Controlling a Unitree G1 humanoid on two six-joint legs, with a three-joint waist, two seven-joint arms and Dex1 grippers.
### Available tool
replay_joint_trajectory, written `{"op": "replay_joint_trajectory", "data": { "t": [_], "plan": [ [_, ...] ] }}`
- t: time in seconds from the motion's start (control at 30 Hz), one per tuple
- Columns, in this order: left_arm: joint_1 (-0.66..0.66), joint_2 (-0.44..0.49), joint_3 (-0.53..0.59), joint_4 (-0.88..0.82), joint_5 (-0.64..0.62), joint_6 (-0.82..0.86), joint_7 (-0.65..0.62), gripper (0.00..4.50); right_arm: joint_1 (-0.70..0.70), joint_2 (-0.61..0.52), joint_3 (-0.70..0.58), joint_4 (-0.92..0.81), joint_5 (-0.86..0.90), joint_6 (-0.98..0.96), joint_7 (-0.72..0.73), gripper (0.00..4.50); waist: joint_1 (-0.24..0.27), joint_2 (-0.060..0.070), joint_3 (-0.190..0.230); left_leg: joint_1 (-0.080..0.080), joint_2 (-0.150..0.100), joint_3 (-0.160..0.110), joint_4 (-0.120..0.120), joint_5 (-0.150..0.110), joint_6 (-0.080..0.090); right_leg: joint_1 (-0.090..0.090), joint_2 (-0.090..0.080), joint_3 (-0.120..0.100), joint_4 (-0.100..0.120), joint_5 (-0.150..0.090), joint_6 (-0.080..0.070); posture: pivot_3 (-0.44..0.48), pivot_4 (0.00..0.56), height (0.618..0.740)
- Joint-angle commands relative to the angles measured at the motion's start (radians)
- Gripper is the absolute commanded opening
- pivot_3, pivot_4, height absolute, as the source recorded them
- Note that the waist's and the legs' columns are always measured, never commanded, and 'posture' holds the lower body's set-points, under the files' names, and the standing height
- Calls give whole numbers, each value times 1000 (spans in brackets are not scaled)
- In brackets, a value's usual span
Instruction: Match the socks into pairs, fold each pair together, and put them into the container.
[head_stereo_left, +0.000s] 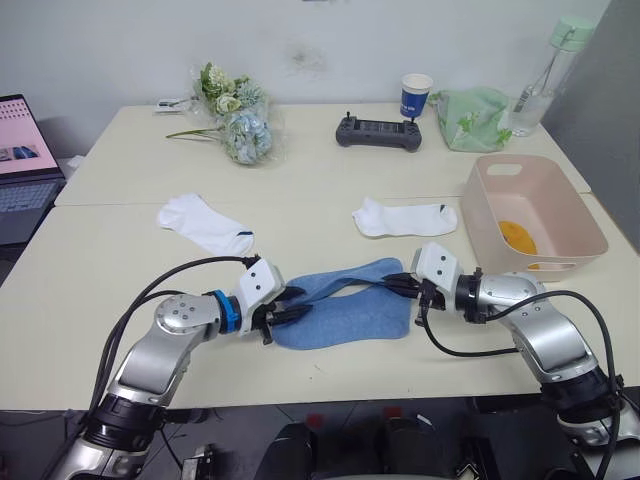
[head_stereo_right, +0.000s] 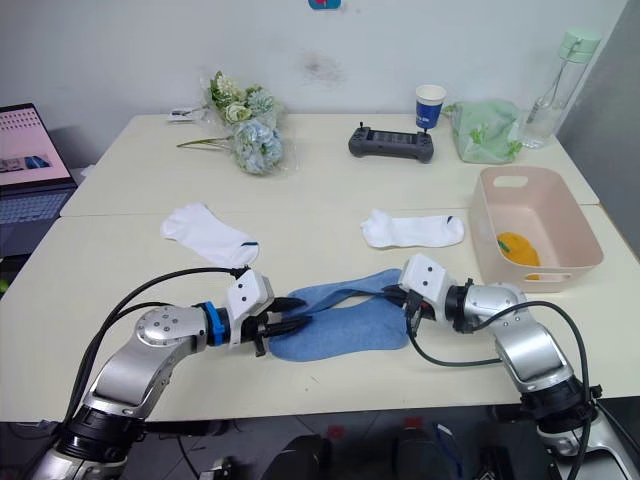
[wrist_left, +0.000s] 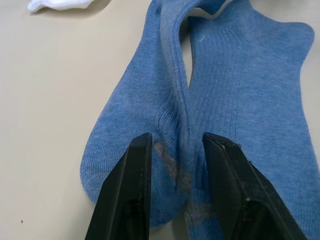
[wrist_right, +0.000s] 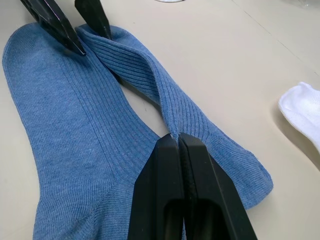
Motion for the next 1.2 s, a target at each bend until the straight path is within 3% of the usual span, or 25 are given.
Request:
{"op": "replay_joint_trajectory", "data": {
  "t": [0.03,0.23,0.33,0.43,0.7,0.93,1.13,1.2],
  "plan": [
    [-33,-17,13,-9,-9,-24,11,1502,-10,-4,-10,-36,11,-4,2,0,0,0,0,0,0,0,0,0,0,0,0,0,0,0,0,0,150,740],
    [-53,-15,-6,25,25,-46,10,1502,-9,-1,-13,-47,15,3,-2,0,-2,0,0,0,0,0,0,0,0,0,0,0,0,0,0,0,150,740],
    [-46,0,-22,43,38,-72,-15,932,-11,-1,-16,-50,19,7,-2,0,-1,0,0,0,0,0,0,0,0,0,0,0,0,0,0,0,150,740],
    [-44,-2,-23,44,25,-65,-31,21,-14,2,-22,-48,25,9,-2,0,-1,0,0,0,0,0,0,0,0,0,0,0,0,0,0,0,150,740],
    [-87,-37,21,72,5,-79,-4,7,-31,25,-35,-57,48,29,-18,0,-1,0,0,0,0,0,0,0,0,0,0,0,0,0,0,0,150,740],
    [-157,13,79,109,-7,-175,-57,7,-72,41,-52,-68,88,58,-26,0,-1,0,0,0,0,0,0,0,0,0,0,0,0,0,0,0,150,740],
    [-138,128,76,-16,-68,-96,-178,7,-106,-9,-90,-110,165,125,24,0,-2,0,0,-1,0,0,0,0,0,-1,0,0,-1,0,0,0,150,740],
    [-112,199,96,-107,-146,11,-235,7,-95,-81,-114,-165,252,212,101,0,-1,0,1,-1,0,0,0,0,0,-1,0,0,-1,0,0,0,150,740]
  ]
}}
